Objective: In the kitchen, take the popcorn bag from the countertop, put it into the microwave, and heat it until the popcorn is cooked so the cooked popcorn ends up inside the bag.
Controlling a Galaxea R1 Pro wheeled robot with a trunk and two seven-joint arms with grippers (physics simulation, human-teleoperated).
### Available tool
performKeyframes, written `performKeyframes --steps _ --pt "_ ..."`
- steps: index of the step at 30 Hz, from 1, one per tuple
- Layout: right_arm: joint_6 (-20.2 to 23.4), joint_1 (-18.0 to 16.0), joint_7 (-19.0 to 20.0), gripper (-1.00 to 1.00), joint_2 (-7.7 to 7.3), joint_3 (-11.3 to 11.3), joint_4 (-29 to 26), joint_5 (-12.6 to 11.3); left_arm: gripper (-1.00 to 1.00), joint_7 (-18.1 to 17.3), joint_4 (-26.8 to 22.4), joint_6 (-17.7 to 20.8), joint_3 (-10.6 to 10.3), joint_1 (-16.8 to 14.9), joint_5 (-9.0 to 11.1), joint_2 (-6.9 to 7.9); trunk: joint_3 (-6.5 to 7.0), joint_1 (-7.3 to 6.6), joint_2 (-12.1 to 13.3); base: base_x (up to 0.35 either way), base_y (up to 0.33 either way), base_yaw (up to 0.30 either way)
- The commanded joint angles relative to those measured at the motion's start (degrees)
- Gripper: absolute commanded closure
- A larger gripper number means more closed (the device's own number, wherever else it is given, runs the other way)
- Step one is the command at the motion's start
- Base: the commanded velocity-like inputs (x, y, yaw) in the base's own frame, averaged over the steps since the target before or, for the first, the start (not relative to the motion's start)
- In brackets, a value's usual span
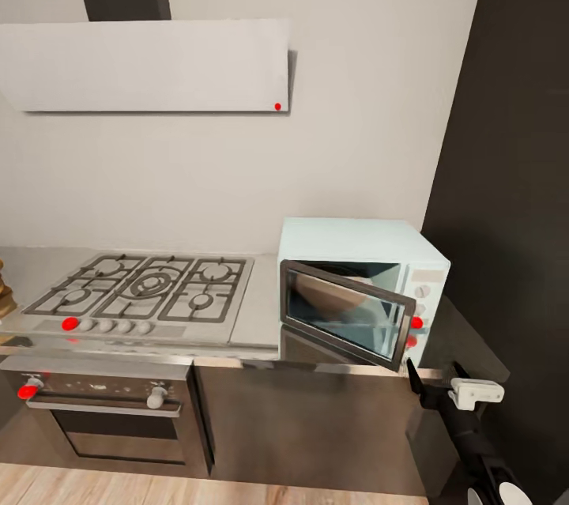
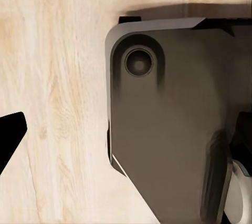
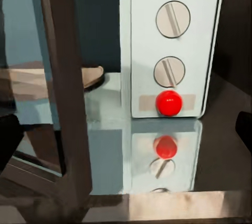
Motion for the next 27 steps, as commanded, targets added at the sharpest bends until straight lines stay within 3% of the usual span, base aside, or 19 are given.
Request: performKeyframes --steps 1,6,27 --pt "-0.2 0.0 0.1 -1.00 0.00 0.1 0.0 -0.5 -1.00 0.0 0.0 0.0 0.0 0.0 0.0 0.00 -0.09 0.01 -0.1 0.000 -0.301 0.000" --pt "-0.2 0.0 0.1 -1.00 -0.03 0.1 0.0 -0.5 -1.00 0.0 0.0 0.0 0.0 0.0 0.0 0.07 -0.09 0.01 -0.1 0.000 -0.242 0.000" --pt "-0.2 0.0 0.0 -1.00 -0.04 -0.2 0.0 -0.5 -1.00 0.0 0.0 0.0 0.1 0.0 0.0 0.09 -0.09 0.01 -0.1 0.000 -0.038 0.000"
